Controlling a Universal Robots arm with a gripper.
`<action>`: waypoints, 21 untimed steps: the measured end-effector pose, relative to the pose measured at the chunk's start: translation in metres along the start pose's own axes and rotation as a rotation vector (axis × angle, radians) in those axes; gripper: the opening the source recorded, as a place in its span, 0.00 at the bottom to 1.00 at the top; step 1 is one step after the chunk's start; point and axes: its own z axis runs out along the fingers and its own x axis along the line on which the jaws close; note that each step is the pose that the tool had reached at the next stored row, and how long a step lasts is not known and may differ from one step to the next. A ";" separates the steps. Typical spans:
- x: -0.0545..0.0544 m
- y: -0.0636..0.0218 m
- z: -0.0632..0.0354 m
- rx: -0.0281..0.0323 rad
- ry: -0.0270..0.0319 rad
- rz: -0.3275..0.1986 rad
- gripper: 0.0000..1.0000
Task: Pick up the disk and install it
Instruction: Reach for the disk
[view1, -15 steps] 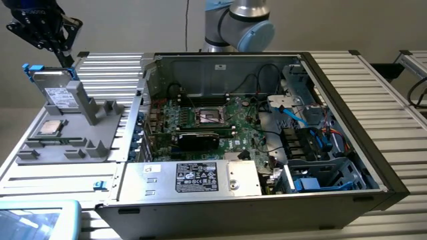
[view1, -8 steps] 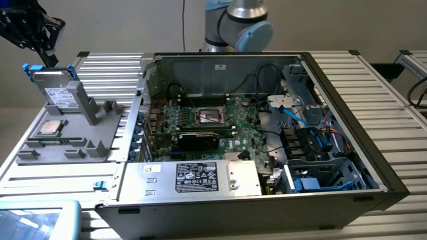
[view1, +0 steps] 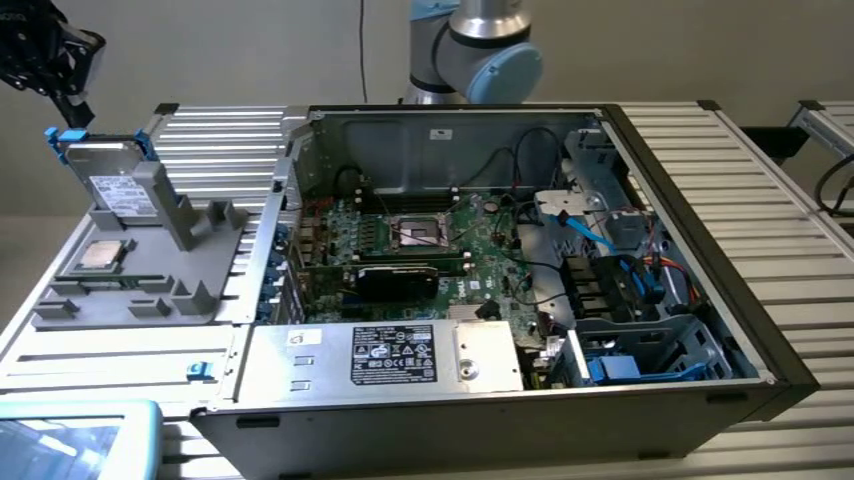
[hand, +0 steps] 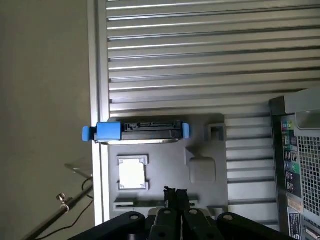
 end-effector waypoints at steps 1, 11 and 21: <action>0.001 0.0039 0.0002 0.0000 0.0000 0.000 0.11; 0.020 0.0376 0.0019 0.0001 0.0001 0.000 0.11; 0.049 0.0512 0.0028 0.0001 0.0002 0.000 0.11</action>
